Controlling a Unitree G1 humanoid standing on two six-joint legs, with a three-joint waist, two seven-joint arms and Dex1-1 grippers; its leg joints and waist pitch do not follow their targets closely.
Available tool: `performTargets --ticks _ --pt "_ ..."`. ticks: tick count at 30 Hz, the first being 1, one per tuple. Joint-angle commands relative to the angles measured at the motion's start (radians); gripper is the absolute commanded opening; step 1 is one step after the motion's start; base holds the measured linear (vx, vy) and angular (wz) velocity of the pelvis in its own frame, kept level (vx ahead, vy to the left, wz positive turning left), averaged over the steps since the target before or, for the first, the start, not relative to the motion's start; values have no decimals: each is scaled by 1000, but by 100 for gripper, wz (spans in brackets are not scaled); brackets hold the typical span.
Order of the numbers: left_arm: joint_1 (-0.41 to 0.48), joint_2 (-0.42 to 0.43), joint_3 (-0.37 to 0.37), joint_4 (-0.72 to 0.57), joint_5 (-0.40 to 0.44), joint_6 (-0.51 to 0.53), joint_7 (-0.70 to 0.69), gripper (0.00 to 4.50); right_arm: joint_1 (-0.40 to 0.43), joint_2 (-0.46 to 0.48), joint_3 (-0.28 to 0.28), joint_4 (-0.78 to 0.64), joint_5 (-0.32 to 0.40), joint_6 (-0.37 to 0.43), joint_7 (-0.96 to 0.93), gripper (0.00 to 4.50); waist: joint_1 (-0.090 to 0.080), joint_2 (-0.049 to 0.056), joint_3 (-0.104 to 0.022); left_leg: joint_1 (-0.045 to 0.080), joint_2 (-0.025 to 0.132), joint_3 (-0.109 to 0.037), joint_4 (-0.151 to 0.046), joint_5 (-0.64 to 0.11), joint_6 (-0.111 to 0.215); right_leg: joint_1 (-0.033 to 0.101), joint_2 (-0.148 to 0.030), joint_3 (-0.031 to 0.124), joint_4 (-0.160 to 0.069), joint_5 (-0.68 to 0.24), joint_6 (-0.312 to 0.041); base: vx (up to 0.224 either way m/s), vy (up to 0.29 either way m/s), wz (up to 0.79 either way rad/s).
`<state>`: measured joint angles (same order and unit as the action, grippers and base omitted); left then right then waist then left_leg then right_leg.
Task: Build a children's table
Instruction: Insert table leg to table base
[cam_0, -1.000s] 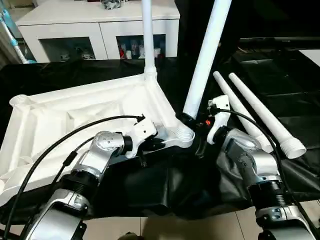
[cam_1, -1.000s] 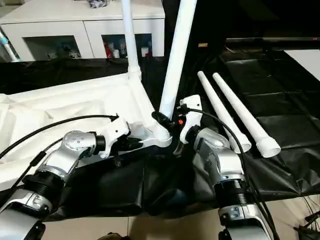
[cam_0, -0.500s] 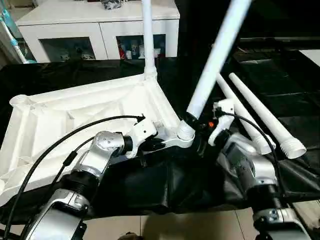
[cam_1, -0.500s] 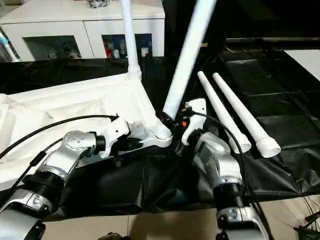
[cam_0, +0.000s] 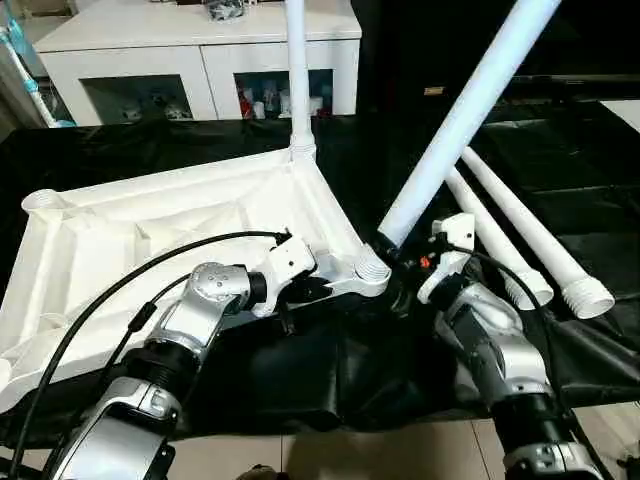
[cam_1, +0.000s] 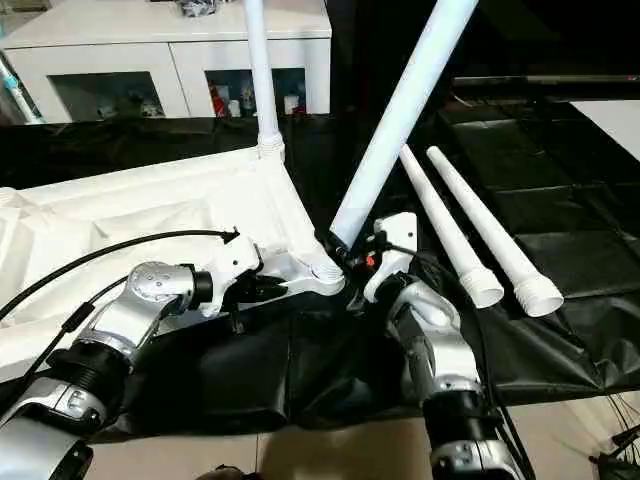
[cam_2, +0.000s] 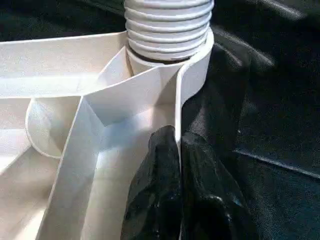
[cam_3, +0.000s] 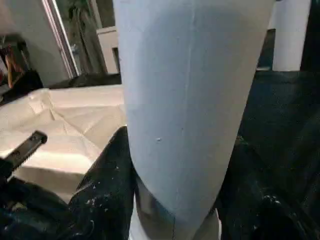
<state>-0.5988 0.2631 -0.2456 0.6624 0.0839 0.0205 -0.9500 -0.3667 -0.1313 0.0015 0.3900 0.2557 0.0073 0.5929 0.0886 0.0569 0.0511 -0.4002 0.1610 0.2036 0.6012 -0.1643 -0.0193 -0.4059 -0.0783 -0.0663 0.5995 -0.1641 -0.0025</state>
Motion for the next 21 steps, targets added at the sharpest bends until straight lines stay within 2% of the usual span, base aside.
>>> performTargets --ticks 1,3,4,8,10,12,13,16,21 --pt "6 -10 7 22 -10 -5 29 0 34 -24 48 -6 -67 23 -5 185 -6 -16 -64 32 73 -42 -82 -308 32 31 -85 50 -85 -355 -180 0 0 0" --pt "7 -9 7 21 -10 -4 30 0 41 -32 66 -22 -85 29 -3 185 -5 -16 -64 32 74 -42 -83 -307 30 31 -83 51 -84 -356 -175 0 0 0" --pt "8 -9 7 20 -10 -3 30 0 43 -33 69 -25 -86 31 -2 185 -7 -20 -63 32 73 -41 -83 -307 31 31 -82 51 -85 -355 -175 0 0 0" --pt "12 -8 7 18 -9 -3 31 0 46 -51 99 -53 -99 63 26 185 -7 -24 -60 32 73 -42 -83 -309 37 31 -85 52 -87 -380 -167 0 0 0" --pt "13 -7 8 18 -9 -3 32 0 40 -63 115 -57 -101 92 43 185 -8 -27 -59 32 73 -41 -83 -310 40 30 -85 52 -89 -388 -163 0 0 0" --pt "14 -5 8 17 -8 -2 31 0 31 -69 122 -57 -102 110 52 185 -9 -25 -59 32 74 -42 -84 -311 41 30 -84 52 -89 -394 -160 0 0 0" --pt "15 -4 8 16 -8 -1 31 0 25 -71 124 -57 -99 126 58 185 -10 -28 -58 33 74 -42 -84 -313 41 29 -84 52 -90 -396 -160 0 0 0" --pt "18 -1 9 11 -9 1 28 0 -23 -86 129 -27 -90 176 93 185 -11 -27 -58 33 73 -43 -84 -314 38 30 -84 51 -89 -401 -162 0 0 0" --pt "17 2 9 12 -8 -2 26 0 -94 -108 149 51 -117 182 121 185 -14 -27 -57 33 74 -43 -85 -322 29 29 -85 51 -90 -396 -168 0 0 0"
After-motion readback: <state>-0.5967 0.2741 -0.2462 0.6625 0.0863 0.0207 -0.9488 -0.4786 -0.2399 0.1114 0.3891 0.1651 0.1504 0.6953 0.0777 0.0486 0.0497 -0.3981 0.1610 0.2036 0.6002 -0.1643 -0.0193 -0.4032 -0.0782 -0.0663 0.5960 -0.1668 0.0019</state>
